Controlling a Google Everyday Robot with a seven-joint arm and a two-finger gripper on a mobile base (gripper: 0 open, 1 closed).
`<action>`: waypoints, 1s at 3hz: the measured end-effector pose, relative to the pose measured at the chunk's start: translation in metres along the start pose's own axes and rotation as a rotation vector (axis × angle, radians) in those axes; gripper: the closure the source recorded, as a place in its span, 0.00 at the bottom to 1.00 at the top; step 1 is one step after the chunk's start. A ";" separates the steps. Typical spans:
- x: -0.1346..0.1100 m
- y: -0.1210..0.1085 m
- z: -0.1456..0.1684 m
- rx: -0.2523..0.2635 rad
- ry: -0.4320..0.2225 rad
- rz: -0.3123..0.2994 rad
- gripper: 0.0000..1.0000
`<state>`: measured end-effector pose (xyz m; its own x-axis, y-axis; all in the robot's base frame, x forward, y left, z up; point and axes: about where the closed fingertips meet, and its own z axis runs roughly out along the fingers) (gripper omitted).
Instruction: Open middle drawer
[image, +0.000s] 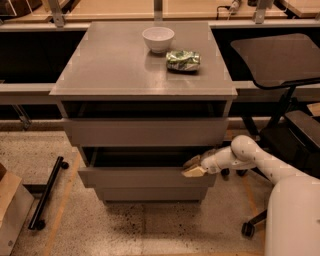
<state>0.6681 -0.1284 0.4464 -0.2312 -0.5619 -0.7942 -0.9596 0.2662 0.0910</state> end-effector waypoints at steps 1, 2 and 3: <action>0.000 0.001 0.003 -0.005 -0.001 0.000 0.71; 0.000 0.005 0.006 -0.025 0.015 0.012 0.48; 0.000 0.006 0.006 -0.026 0.016 0.016 0.16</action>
Offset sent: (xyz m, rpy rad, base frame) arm -0.0098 0.0062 -0.0026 -0.0351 0.0873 0.0330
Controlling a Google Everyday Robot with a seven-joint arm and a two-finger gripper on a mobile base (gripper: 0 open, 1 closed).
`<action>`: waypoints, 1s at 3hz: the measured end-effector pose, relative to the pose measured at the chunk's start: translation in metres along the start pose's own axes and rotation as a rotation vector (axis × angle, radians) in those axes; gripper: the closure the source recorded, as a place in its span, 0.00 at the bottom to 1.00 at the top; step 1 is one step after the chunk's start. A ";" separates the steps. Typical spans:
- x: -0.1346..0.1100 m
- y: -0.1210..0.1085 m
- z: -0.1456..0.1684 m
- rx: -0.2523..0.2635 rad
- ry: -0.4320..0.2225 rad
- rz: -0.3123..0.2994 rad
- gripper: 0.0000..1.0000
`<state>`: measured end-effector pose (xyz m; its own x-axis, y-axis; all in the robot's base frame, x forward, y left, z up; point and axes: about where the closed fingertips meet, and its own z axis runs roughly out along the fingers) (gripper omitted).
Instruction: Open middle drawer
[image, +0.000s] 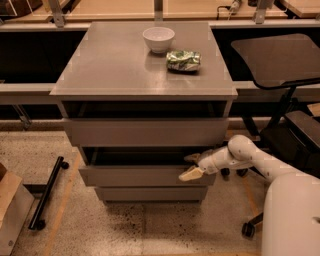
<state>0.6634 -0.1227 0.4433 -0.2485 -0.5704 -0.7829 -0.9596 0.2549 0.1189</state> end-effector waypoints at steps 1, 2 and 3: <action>0.011 0.031 -0.003 -0.014 0.025 0.107 0.00; 0.015 0.049 -0.013 -0.007 0.043 0.190 0.00; 0.026 0.078 -0.016 -0.028 0.070 0.286 0.00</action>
Offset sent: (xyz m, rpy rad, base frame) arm -0.1589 -0.0118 0.0021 -0.0475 0.4634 -0.2569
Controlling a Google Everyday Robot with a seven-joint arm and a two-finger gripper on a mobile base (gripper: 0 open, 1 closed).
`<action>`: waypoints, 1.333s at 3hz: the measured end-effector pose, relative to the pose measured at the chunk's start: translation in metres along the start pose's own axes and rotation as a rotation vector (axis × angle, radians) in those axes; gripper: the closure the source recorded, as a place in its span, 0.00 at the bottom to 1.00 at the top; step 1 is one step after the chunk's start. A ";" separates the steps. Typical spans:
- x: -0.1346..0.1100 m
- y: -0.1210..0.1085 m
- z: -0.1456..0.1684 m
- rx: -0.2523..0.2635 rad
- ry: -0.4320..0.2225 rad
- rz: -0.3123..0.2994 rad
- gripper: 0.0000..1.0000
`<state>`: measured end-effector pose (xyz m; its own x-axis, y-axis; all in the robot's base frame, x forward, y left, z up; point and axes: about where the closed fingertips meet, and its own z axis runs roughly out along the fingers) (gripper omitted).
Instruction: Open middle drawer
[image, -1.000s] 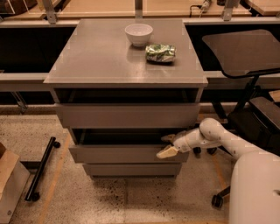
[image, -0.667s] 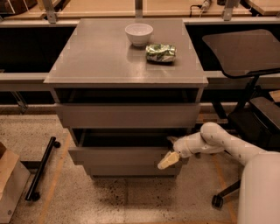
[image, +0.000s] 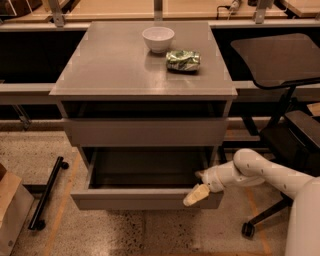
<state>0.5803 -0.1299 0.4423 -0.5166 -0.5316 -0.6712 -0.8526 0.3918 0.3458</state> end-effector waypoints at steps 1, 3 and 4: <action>0.022 0.030 0.018 -0.062 0.039 0.060 0.00; 0.048 0.041 0.027 -0.149 0.192 0.185 0.00; 0.047 0.043 0.026 -0.151 0.196 0.189 0.00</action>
Offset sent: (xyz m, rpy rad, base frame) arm -0.0320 0.0142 -0.0325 -0.1190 0.2303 0.0535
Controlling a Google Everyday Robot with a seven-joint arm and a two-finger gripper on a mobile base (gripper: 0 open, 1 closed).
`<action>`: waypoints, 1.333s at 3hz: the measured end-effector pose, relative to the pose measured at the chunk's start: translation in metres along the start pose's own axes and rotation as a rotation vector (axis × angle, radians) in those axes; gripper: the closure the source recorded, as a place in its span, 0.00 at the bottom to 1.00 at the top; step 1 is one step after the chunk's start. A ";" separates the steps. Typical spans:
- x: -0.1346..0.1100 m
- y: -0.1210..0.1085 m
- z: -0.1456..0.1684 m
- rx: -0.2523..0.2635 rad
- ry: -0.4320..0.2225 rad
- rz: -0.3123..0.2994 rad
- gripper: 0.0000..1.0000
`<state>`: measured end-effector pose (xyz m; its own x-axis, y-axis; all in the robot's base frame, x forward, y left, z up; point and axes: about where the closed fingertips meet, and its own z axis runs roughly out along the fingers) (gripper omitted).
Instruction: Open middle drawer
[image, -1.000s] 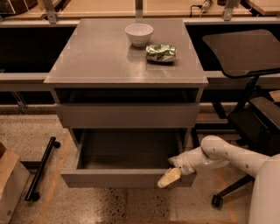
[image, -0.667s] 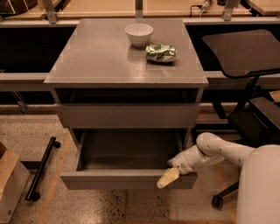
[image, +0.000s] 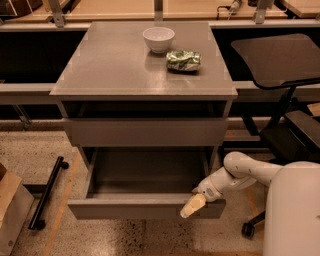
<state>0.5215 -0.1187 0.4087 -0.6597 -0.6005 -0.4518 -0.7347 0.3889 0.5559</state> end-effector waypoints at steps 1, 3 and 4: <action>0.021 0.020 -0.017 -0.026 0.076 0.022 0.00; 0.028 0.032 -0.015 -0.040 0.087 0.033 0.00; 0.043 0.064 -0.021 -0.041 0.072 0.073 0.00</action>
Offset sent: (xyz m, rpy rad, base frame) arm -0.0170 -0.0117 0.0084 -0.0308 0.0402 0.0244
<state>0.4499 -0.1339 0.4392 -0.6971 -0.6208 -0.3588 -0.6771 0.4052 0.6143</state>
